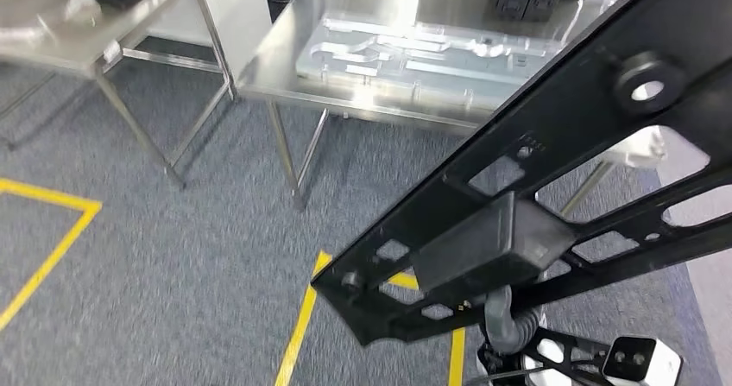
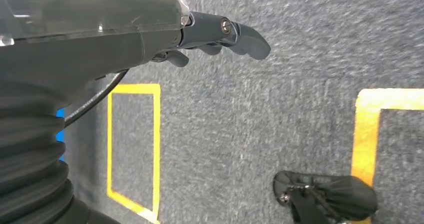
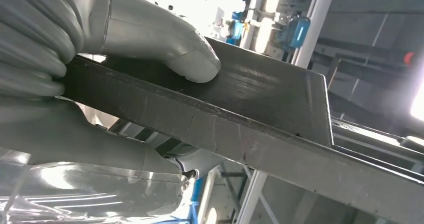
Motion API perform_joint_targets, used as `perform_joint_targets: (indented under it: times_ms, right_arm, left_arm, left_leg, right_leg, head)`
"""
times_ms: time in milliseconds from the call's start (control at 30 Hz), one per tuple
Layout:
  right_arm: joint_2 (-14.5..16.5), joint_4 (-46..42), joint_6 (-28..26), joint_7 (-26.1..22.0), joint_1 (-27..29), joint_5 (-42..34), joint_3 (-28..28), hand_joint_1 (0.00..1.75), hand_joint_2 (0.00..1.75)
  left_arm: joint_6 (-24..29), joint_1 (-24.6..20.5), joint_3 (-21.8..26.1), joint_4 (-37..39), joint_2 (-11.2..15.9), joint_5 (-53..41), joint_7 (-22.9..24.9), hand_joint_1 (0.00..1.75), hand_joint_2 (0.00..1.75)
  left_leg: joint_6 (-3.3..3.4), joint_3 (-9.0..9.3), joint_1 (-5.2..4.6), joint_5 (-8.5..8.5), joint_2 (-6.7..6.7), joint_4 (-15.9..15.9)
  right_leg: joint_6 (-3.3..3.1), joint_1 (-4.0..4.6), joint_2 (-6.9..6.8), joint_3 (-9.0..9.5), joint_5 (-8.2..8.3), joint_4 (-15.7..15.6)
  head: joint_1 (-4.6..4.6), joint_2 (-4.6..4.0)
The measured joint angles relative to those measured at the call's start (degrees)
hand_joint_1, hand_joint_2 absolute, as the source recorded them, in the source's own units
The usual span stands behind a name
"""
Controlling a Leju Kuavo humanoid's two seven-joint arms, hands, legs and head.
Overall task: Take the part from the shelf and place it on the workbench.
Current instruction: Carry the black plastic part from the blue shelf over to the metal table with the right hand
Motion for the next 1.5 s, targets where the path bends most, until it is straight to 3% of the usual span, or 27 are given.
perform_joint_targets:
  times_ms: [67, 167, 267, 300, 333, 367, 433, 500, 600, 667, 733, 800, 833, 867, 967, 1033, 1100, 1167, 1233, 1300, 1367, 1400, 1433, 1500]
  right_arm:
    - [0.0, 0.0, -0.1, 0.0, -0.1, 0.0, 0.0, 1.75, 1.75]
    - [0.0, -0.1, -0.2, 0.0, -0.1, -0.1, 0.0, 1.75, 1.75]
    - [0.0, -0.1, -0.2, 0.0, -0.1, -0.1, 0.0, 1.75, 1.75]
    - [0.0, -0.1, -0.2, 0.0, 0.0, -0.1, 0.0, 1.75, 1.75]
    - [0.0, -0.1, -0.2, 0.0, 0.0, -0.1, 0.0, 1.75, 1.75]
    - [0.0, -0.1, -0.2, 0.0, 0.0, -0.1, 0.0, 1.75, 1.75]
    - [0.0, -0.1, -0.3, 0.0, 0.0, -0.1, 0.0, 1.75, 1.75]
    - [0.0, -0.1, -0.2, 0.0, 0.0, 0.0, 0.0, 1.75, 1.75]
    - [0.0, -0.2, 0.0, 0.0, 0.0, 0.0, 0.0, 1.75, 1.75]
    - [0.0, -0.2, 0.1, 0.0, 0.0, 0.0, 0.0, 1.75, 1.75]
    - [0.0, -0.2, 0.2, 0.0, -0.1, 0.0, 0.0, 1.75, 1.75]
    - [0.0, -0.1, 0.2, 0.0, -0.1, 0.0, 0.0, 1.75, 1.75]
    - [0.0, 0.0, 0.2, 0.0, 0.0, 0.0, 0.0, 1.75, 1.75]
    - [-0.1, 0.0, 0.2, 0.0, 0.0, 0.0, 0.0, 1.75, 1.75]
    - [-0.1, 0.0, 0.2, -0.1, -0.1, 0.0, 0.0, 1.75, 1.75]
    - [-0.1, 0.1, 0.2, -0.2, -0.1, 0.1, 0.0, 1.75, 1.75]
    - [-0.1, 0.1, 0.1, -0.2, -0.1, 0.1, 0.1, 1.75, 1.75]
    - [-0.1, 0.0, 0.1, -0.2, -0.2, 0.1, 0.1, 1.75, 1.75]
    - [-0.1, 0.0, 0.1, -0.2, -0.3, 0.2, 0.2, 1.75, 1.75]
    - [-0.1, 0.0, 0.1, -0.2, -0.3, 0.2, 0.2, 1.75, 1.75]
    - [-0.1, 0.0, 0.1, -0.2, -0.3, 0.2, 0.3, 1.75, 1.75]
    - [-0.1, 0.0, 0.1, -0.2, -0.3, 0.2, 0.3, 1.75, 1.75]
    - [-0.1, 0.0, 0.1, -0.2, -0.3, 0.2, 0.3, 1.75, 1.75]
    - [-0.1, 0.0, 0.0, -0.1, -0.4, 0.2, 0.3, 1.75, 1.75]
  left_arm:
    - [0.0, -0.2, 0.0, 0.0, 0.0, -0.1, 0.0, 0.00, 1.75]
    - [0.0, -0.2, 0.0, 0.0, 0.0, -0.2, 0.1, 0.00, 1.75]
    - [0.0, -0.2, 0.0, 0.0, 0.0, -0.3, 0.1, 0.00, 1.75]
    - [0.0, -0.2, 0.0, 0.0, 0.0, -0.3, 0.1, 0.00, 1.75]
    - [0.0, -0.1, 0.0, 0.0, 0.0, -0.3, 0.2, 0.00, 1.75]
    - [0.0, -0.1, 0.0, 0.0, 0.0, -0.4, 0.2, 0.00, 1.75]
    - [0.0, -0.1, 0.0, 0.0, 0.1, -0.4, 0.3, 0.00, 1.75]
    - [0.0, -0.2, 0.0, 0.0, 0.1, -0.3, 0.3, 0.00, 1.75]
    - [0.0, -0.2, 0.0, 0.0, 0.1, -0.2, 0.3, 0.00, 1.75]
    - [0.0, -0.2, 0.0, 0.0, 0.1, 0.0, 0.3, 0.00, 1.75]
    - [0.0, -0.3, 0.0, 0.0, 0.1, 0.1, 0.3, 0.00, 1.75]
    - [0.0, -0.3, 0.0, 0.0, 0.1, 0.2, 0.3, 0.00, 1.75]
    - [0.0, -0.2, 0.0, 0.0, 0.1, 0.2, 0.3, 0.00, 1.75]
    - [0.0, -0.2, 0.0, 0.0, 0.2, 0.2, 0.3, 0.00, 1.75]
    - [0.0, 0.0, 0.0, 0.0, 0.1, 0.2, 0.1, 0.00, 1.75]
    - [0.0, -0.1, 0.0, 0.0, 0.0, 0.2, 0.0, 0.00, 1.75]
    - [0.0, -0.2, 0.1, 0.0, 0.0, 0.2, -0.1, 0.00, 1.75]
    - [0.0, -0.3, 0.1, 0.0, 0.0, 0.2, -0.1, 0.00, 1.75]
    - [0.0, -0.5, 0.1, 0.0, 0.0, 0.2, -0.2, 0.00, 1.75]
    - [0.0, -0.5, 0.1, 0.0, 0.0, 0.2, -0.2, 0.00, 1.75]
    - [0.0, -0.2, 0.1, 0.0, 0.1, 0.2, -0.2, 0.00, 1.75]
    - [0.0, -0.1, 0.1, 0.0, 0.1, 0.2, -0.2, 0.00, 1.75]
    - [0.0, 0.0, 0.1, 0.0, 0.1, 0.2, -0.2, 0.00, 1.75]
    - [0.0, 0.1, 0.1, 0.0, 0.2, 0.3, -0.2, 0.00, 1.75]
  left_leg:
    - [-0.73, 0.14, 0.01, -0.33, -0.01, -0.4]
    - [-1.52, -0.38, 0.03, -1.72, 0.17, 1.4]
    - [-1.98, -5.45, 0.14, -6.89, 0.20, 11.7]
    - [-2.09, -7.26, 0.18, -7.76, 0.20, 14.7]
    - [-2.15, -8.20, 0.20, -7.42, 0.21, 15.9]
    - [-2.14, -8.02, 0.20, -5.86, 0.21, 14.7]
    - [-1.91, -5.18, 0.20, -1.07, 0.23, 7.3]
    - [-1.37, -2.68, 0.00, 1.31, 0.23, 1.5]
    - [-0.20, -1.98, -0.08, 1.01, 0.13, 0.1]
    - [0.57, -1.17, 0.07, 0.83, 0.12, -0.3]
    - [1.08, -0.38, 0.13, 0.50, 0.14, -0.6]
    - [1.25, 0.16, 0.10, -0.10, 0.12, -0.6]
    - [1.22, 0.56, 0.08, -0.49, 0.08, -0.6]
    - [1.13, 1.11, 0.08, -0.95, 0.03, -0.6]
    - [0.62, 3.30, 0.05, -2.64, -0.05, -0.6]
    - [-0.05, 4.14, 0.03, -3.53, 0.02, -0.8]
    - [-0.90, 4.76, 0.00, -3.63, 0.10, -0.7]
    - [-1.52, 4.24, 0.05, -3.30, 0.16, 1.8]
    - [-1.93, 0.72, 0.16, -4.11, 0.19, 7.9]
    - [-2.33, -4.14, 0.20, -7.02, 0.20, 14.4]
    - [-2.41, -6.97, 0.21, -8.75, 0.20, 15.5]
    - [-2.31, -7.18, 0.21, -7.73, 0.20, 13.5]
    - [-2.13, -6.79, 0.20, -5.25, 0.22, 10.2]
    - [-1.62, -5.99, 0.01, 1.25, 0.29, 3.6]
  right_leg:
    - [-0.72, 0.28, 0.10, 0.19, -0.22, -1.1]
    - [-1.77, -0.18, 0.28, 0.66, 0.17, -1.9]
    - [-2.42, -0.21, 0.12, 0.97, 0.05, -2.2]
    - [-2.46, -0.15, 0.12, 1.03, -0.10, -2.2]
    - [-2.44, -0.12, 0.15, 1.16, -0.29, -2.1]
    - [-2.36, -0.11, 0.21, 1.40, -0.56, -2.1]
    - [-2.06, -0.12, 0.28, 2.13, -1.28, -2.0]
    - [-1.49, 0.06, 0.32, 2.61, -2.03, -1.8]
    - [-0.46, 0.23, 0.35, 2.91, -2.19, -1.5]
    - [0.16, 0.12, 0.26, 2.32, -2.86, 0.4]
    - [0.60, -0.03, 0.16, -0.98, -5.29, 6.1]
    - [0.80, -0.15, 0.15, -5.95, -7.61, 13.1]
    - [0.85, -0.19, 0.15, -7.64, -7.52, 14.7]
    - [0.83, -0.23, 0.14, -8.33, -6.32, 14.2]
    - [0.13, -0.03, 0.05, -5.72, 1.17, 4.1]
    - [-0.61, 0.41, -0.04, -4.48, 3.05, 0.0]
    - [-1.37, 0.56, 0.06, -3.84, 2.55, -0.7]
    - [-2.10, 0.34, 0.12, -2.44, 2.17, -1.3]
    - [-2.65, 0.19, 0.01, -1.05, 1.43, -1.7]
    - [-2.90, 0.21, 0.02, 0.05, 0.41, -1.8]
    - [-2.87, 0.24, 0.24, 1.52, -0.79, -1.8]
    - [-2.79, 0.23, 0.34, 2.41, -1.43, -1.8]
    - [-2.66, 0.23, 0.39, 3.30, -2.10, -1.8]
    - [-2.23, 0.31, 0.43, 4.48, -3.35, -1.6]
  head:
    - [-0.15, -0.01]
    - [-0.37, -0.02]
    - [-0.64, 0.00]
    - [-0.62, 0.00]
    - [-0.64, 0.00]
    - [-0.65, -0.01]
    - [-0.66, -0.01]
    - [-0.63, 0.00]
    - [-0.60, 0.00]
    - [-0.50, -0.01]
    - [-0.38, -0.01]
    - [-0.36, -0.01]
    - [-0.36, -0.01]
    - [-0.35, -0.01]
    - [-0.40, 0.00]
    - [-0.47, -0.01]
    - [-0.51, -0.01]
    - [-0.61, -0.01]
    - [-0.80, -0.01]
    - [-0.92, -0.01]
    - [-0.92, -0.02]
    - [-0.93, -0.01]
    - [-0.93, -0.02]
    - [-0.87, -0.01]
